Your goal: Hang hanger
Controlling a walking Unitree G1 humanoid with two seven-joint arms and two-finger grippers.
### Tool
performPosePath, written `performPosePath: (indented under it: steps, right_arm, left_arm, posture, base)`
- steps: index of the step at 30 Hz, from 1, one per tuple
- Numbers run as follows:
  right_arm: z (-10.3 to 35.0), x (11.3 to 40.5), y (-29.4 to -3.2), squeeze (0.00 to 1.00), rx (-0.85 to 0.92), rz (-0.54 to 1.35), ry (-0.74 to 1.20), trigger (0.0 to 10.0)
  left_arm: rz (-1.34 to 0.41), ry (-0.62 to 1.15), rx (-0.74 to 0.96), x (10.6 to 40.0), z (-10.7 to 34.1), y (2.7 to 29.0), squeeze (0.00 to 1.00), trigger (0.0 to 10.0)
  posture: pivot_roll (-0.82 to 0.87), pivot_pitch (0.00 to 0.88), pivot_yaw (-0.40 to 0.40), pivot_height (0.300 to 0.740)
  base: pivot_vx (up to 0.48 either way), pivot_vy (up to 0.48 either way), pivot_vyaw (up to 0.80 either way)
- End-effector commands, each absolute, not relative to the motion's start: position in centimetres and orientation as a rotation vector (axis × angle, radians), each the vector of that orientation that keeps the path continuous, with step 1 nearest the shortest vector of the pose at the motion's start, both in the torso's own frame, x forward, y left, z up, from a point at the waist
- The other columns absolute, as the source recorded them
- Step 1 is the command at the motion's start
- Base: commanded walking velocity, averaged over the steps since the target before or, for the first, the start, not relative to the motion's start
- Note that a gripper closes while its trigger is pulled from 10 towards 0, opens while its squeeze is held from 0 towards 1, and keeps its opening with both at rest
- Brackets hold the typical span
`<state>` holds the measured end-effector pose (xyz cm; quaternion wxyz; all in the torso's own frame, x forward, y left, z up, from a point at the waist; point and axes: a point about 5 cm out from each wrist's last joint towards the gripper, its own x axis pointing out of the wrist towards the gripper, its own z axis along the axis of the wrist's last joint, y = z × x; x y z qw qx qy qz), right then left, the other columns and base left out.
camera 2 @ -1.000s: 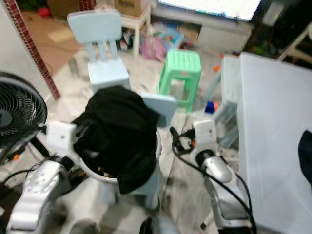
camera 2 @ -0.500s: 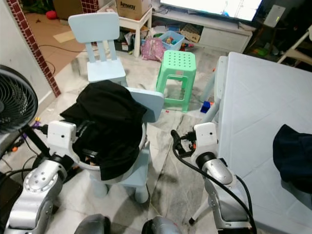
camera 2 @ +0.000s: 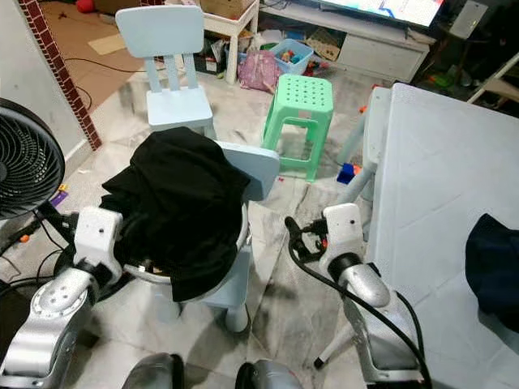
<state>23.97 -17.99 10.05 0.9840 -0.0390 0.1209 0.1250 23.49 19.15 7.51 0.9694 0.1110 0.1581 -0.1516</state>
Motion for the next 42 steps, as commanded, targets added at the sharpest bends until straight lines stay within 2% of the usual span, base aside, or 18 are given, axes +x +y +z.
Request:
performPosePath:
  steps: [1, 6, 11, 12, 13, 14, 20, 28, 29, 30, 31, 32, 42]
  right_arm:
    - [10.3, 23.3, -19.3, 0.00, -0.088, 0.225, 0.263, 10.0]
    - [10.3, 21.6, -20.1, 0.00, -0.098, 0.229, 0.309, 10.0]
    - [11.1, 19.0, -20.2, 0.00, -0.078, 0.312, 0.355, 10.0]
    - [11.3, 18.3, -20.2, 1.00, -0.066, 0.333, 0.364, 10.0]
    - [11.5, 17.9, -20.2, 1.00, -0.058, 0.344, 0.370, 10.0]
    - [11.6, 17.6, -20.2, 1.00, -0.055, 0.355, 0.376, 10.0]
    - [12.5, 15.9, -19.9, 1.00, -0.036, 0.395, 0.412, 10.0]
    - [13.0, 15.0, -19.8, 1.00, -0.034, 0.434, 0.444, 10.0]
    - [13.0, 15.0, -19.8, 0.71, -0.034, 0.436, 0.447, 10.0]
    - [13.1, 15.0, -19.8, 0.28, -0.033, 0.439, 0.448, 10.0]
    - [13.1, 15.0, -19.8, 0.28, -0.031, 0.441, 0.450, 10.0]
    - [13.1, 15.0, -19.7, 0.00, -0.028, 0.446, 0.452, 10.0]
    - [12.9, 14.9, -18.1, 0.00, 0.047, 0.605, 0.494, 10.0]
  left_arm:
    - [-0.350, 0.396, 0.257, 22.5, 5.9, 19.5, 0.00, 10.0]
    - [-0.436, 0.479, 0.348, 21.5, 3.8, 21.3, 0.00, 10.0]
    - [-0.446, 0.433, 0.448, 22.4, 4.0, 22.2, 0.00, 10.0]
    - [-0.435, 0.414, 0.445, 22.8, 4.2, 22.3, 0.84, 10.0]
    - [-0.425, 0.406, 0.441, 23.0, 4.3, 22.4, 0.84, 10.0]
    - [-0.411, 0.397, 0.439, 23.3, 4.4, 22.5, 1.00, 10.0]
    - [-0.424, 0.323, 0.450, 25.0, 4.6, 22.2, 1.00, 10.0]
    - [-0.456, 0.323, 0.485, 25.9, 4.1, 21.9, 1.00, 10.0]
    - [-0.459, 0.322, 0.495, 25.9, 4.1, 22.0, 1.00, 10.0]
    - [-0.464, 0.319, 0.506, 26.0, 4.1, 22.0, 1.00, 10.0]
    - [-0.467, 0.316, 0.513, 26.0, 4.1, 22.0, 1.00, 10.0]
    - [-0.466, 0.311, 0.522, 26.1, 4.2, 22.1, 1.00, 10.0]
    - [-0.437, 0.253, 0.664, 26.8, 4.7, 23.4, 1.00, 10.0]
  posture:
    - [0.00, 0.158, -0.121, 0.740]
    - [-0.04, 0.210, -0.133, 0.740]
    - [-0.10, 0.258, -0.160, 0.740]
    - [-0.11, 0.266, -0.165, 0.740]
    - [-0.11, 0.266, -0.168, 0.740]
    - [-0.11, 0.266, -0.168, 0.740]
    - [-0.16, 0.295, -0.192, 0.740]
    - [-0.18, 0.310, -0.204, 0.740]
    - [-0.18, 0.310, -0.204, 0.740]
    - [-0.18, 0.310, -0.204, 0.740]
    - [-0.18, 0.310, -0.204, 0.740]
    - [-0.17, 0.306, -0.203, 0.740]
    - [-0.15, 0.284, -0.202, 0.740]
  base:
    - [0.000, 0.000, 0.00]
    - [0.000, 0.000, 0.00]
    - [0.000, 0.000, 0.00]
    - [0.000, 0.000, 0.00]
    - [0.000, 0.000, 0.00]
    - [0.000, 0.000, 0.00]
    - [0.000, 0.000, 0.00]
    - [0.000, 0.000, 0.00]
    - [0.000, 0.000, 0.00]
    - [0.000, 0.000, 0.00]
    - [0.000, 0.000, 0.00]
    - [0.000, 0.000, 0.00]
    - [0.000, 0.000, 0.00]
